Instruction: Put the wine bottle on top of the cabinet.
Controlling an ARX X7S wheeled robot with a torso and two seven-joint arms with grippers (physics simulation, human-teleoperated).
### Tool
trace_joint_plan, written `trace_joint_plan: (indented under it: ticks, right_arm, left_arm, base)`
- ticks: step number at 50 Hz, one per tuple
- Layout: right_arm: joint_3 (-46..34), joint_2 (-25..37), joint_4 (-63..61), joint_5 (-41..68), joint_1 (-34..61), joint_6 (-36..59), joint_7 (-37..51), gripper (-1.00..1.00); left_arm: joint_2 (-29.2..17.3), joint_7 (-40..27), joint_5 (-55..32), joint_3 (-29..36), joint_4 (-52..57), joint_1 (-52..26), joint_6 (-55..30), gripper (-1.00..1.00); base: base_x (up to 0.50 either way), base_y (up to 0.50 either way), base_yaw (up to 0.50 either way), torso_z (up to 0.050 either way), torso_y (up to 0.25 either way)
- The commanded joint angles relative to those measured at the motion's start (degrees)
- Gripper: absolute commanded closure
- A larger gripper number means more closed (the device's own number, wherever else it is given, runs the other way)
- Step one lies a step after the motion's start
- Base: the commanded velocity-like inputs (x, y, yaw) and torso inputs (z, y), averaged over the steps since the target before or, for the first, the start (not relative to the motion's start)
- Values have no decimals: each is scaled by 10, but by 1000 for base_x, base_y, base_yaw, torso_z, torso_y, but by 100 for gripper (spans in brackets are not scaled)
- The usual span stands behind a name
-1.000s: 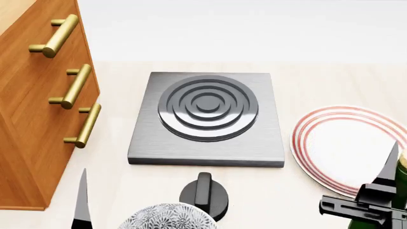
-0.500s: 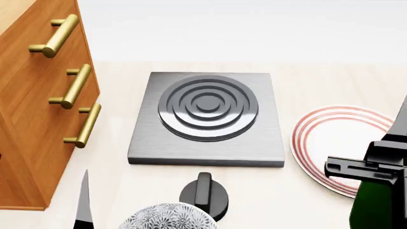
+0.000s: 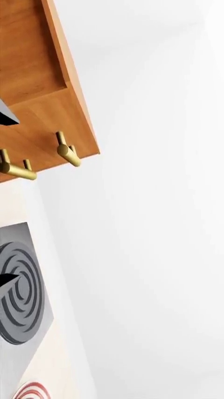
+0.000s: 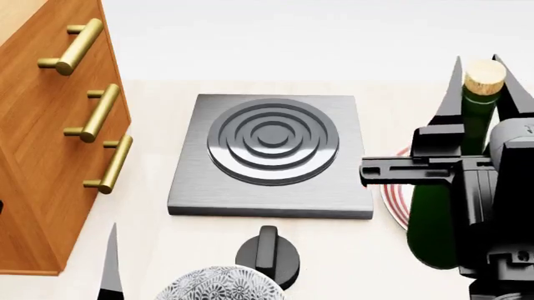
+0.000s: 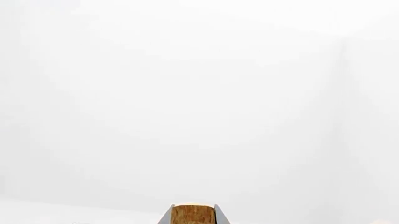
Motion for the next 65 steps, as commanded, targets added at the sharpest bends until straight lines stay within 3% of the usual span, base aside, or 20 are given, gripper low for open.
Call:
trace_joint_plan:
  ticks: [1,35,47,54,65]
  right_arm:
    - [-39,-32,-5,-18,48,11,-18,100]
    - [-120,-81,-8,-10,87,10,-22,100]
    - [-101,-90,-10,38,102,18,-40,100]
    - [-107,-95,-15,45,115,27,-37,100]
    - [-101,-102,-4,58,109,11,-44,100]
  left_arm:
    - [12,21,-14,-17,-2,3,26,-100]
    - [3,38,-26,8,-5,-6,-10,-100]
    - [-1,50,-35,20,-1,-8,-10,-100]
    - [14,80,-67,20,3,-45,-40,-100]
    - [21,131,-76,101,-25,-120,-81,-100]
  base:
    - [0,0,0,0,0]
    - [0,0,0,0,1]
    - [0,0,0,0,1]
    - [0,0,0,0,0]
    - [0,0,0,0,1]
